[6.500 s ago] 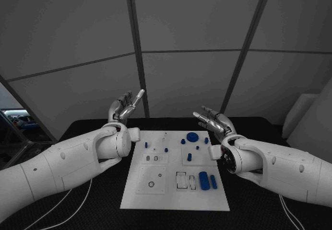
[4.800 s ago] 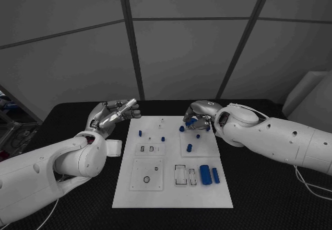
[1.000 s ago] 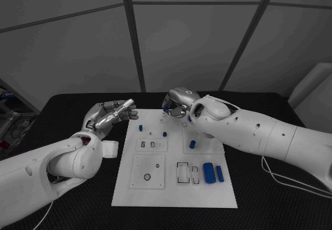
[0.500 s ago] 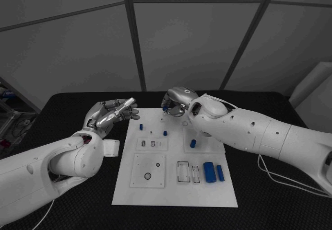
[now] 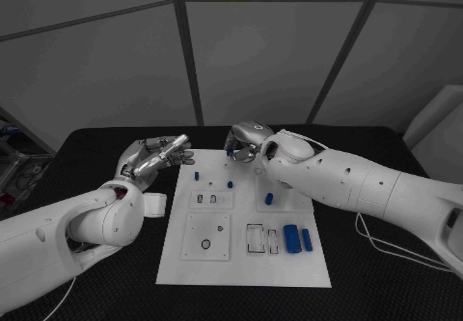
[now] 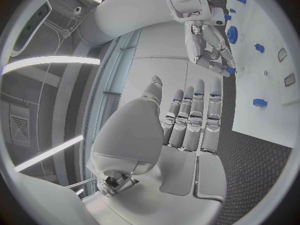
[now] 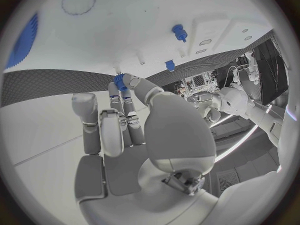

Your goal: Assemble the parts on the task board

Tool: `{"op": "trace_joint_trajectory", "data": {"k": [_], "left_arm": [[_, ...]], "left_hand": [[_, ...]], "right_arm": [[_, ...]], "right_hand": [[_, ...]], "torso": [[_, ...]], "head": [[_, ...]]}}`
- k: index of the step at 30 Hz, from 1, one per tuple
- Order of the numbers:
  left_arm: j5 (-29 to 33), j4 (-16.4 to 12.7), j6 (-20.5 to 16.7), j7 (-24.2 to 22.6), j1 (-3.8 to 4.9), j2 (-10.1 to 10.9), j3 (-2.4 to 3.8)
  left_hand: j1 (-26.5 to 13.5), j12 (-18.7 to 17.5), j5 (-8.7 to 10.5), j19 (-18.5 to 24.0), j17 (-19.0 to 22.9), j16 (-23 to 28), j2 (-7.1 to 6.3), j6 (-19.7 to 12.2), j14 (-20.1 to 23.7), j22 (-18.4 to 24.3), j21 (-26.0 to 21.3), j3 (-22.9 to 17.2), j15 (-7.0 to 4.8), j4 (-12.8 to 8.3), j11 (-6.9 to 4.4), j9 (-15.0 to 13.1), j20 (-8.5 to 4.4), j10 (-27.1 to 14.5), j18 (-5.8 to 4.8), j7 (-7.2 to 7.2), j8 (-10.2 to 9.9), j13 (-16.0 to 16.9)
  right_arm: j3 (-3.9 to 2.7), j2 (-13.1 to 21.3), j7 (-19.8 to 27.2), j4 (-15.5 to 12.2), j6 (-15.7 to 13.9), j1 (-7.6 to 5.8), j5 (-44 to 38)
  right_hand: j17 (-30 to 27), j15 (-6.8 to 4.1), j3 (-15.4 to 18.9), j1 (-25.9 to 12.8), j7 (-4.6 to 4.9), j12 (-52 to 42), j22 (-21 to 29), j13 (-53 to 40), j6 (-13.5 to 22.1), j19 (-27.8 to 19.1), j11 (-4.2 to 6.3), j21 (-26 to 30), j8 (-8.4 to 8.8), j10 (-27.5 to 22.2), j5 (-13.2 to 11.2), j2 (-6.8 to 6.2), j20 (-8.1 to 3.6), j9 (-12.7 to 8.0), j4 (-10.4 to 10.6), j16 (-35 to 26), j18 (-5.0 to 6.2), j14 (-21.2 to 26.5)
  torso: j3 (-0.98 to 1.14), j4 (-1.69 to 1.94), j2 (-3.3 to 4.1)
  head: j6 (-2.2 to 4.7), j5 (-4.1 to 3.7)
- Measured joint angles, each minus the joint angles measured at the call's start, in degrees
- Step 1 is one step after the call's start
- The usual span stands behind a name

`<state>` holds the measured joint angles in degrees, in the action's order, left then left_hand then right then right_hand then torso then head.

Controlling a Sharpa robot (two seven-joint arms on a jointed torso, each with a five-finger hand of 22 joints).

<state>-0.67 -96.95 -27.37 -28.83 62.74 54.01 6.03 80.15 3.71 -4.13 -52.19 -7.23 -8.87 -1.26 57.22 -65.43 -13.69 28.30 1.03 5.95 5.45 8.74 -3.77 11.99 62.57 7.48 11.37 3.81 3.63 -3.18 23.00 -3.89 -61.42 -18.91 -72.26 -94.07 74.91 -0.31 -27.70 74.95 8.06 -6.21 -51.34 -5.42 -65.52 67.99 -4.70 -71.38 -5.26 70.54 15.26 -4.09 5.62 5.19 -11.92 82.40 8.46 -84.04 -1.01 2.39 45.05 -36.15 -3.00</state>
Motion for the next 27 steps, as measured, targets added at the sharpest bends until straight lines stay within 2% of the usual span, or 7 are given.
{"op": "trace_joint_trajectory", "data": {"k": [13, 21, 23, 27], "left_arm": [[0.0, -0.1, 0.0, 0.0, 0.09, 0.0, 0.01], [0.0, -0.1, 0.0, 0.0, 0.12, 0.0, 0.01], [0.0, -0.1, 0.0, 0.0, 0.13, 0.0, 0.01], [0.0, -0.1, 0.0, 0.0, 0.14, 0.0, 0.01]], "left_hand": [[0.0, 0.0, 0.00, 0.2, 0.0, 0.0, 0.00, 0.0, 0.0, -0.1, 0.2, 0.2, 0.00, -0.2, 0.29, 0.0, 0.21, -0.3, 0.02, 0.00, 0.0, 0.0], [0.0, 0.0, 0.00, 0.2, 0.0, 0.0, 0.00, 0.0, 0.0, -0.1, 0.2, 0.2, 0.00, -0.2, 0.29, 0.0, 0.21, -0.3, 0.02, 0.00, 0.0, 0.0], [0.0, 0.0, 0.00, 0.2, 0.0, 0.0, 0.00, 0.0, 0.0, -0.1, 0.2, 0.2, 0.00, -0.2, 0.29, 0.0, 0.21, -0.3, 0.02, 0.00, 0.0, 0.0], [0.0, 0.0, 0.00, 0.2, 0.0, 0.0, 0.00, 0.0, 0.0, -0.1, 0.2, 0.2, 0.00, -0.2, 0.29, 0.0, 0.21, -0.3, 0.02, 0.00, 0.0, 0.0]], "right_arm": [[0.01, -0.5, 0.3, 0.7, 1.3, 0.00, 0.0], [0.00, -1.0, 0.3, 1.4, 1.5, -0.01, 0.0], [0.00, -1.1, 0.3, 1.7, 1.6, -0.05, 0.0], [0.05, -1.5, 0.2, 2.4, 2.0, -0.02, 0.0]], "right_hand": [[0.0, 0.00, 0.0, -0.1, 0.00, 0.0, 0.3, -0.2, 0.0, -0.3, 0.00, 0.0, 0.00, 0.0, -0.1, -0.08, -0.09, 0.0, 0.0, 0.0, 0.00, 0.0], [0.0, 0.00, -0.2, -0.2, 0.49, 0.7, 0.6, -0.2, 0.6, -0.8, 0.00, 0.0, 0.39, 0.0, -0.2, -0.24, 0.22, 0.1, 0.3, 0.0, 0.00, 0.0], [0.0, 0.00, -0.4, -0.5, 0.75, 1.3, 1.0, -0.2, 1.1, -1.3, 0.21, 0.0, 0.94, -0.5, -0.4, -0.53, 0.45, 0.0, 0.6, 0.0, 0.00, 0.0], [0.0, 0.63, -0.7, -0.9, 1.24, 2.4, 2.0, 0.3, 2.7, -2.2, -0.65, 0.4, 1.49, -3.1, -1.3, -0.91, 1.00, -0.4, 0.9, -0.3, 0.00, 0.0]], "torso": [[-0.01, 0.02, 0.03], [-0.04, 0.01, 0.03], [-0.04, 0.02, 0.04], [-0.04, 0.02, 0.07]], "head": [[-0.23, 0.22], [-0.20, 0.18], [-0.20, 0.18], [-0.20, 0.18]]}}
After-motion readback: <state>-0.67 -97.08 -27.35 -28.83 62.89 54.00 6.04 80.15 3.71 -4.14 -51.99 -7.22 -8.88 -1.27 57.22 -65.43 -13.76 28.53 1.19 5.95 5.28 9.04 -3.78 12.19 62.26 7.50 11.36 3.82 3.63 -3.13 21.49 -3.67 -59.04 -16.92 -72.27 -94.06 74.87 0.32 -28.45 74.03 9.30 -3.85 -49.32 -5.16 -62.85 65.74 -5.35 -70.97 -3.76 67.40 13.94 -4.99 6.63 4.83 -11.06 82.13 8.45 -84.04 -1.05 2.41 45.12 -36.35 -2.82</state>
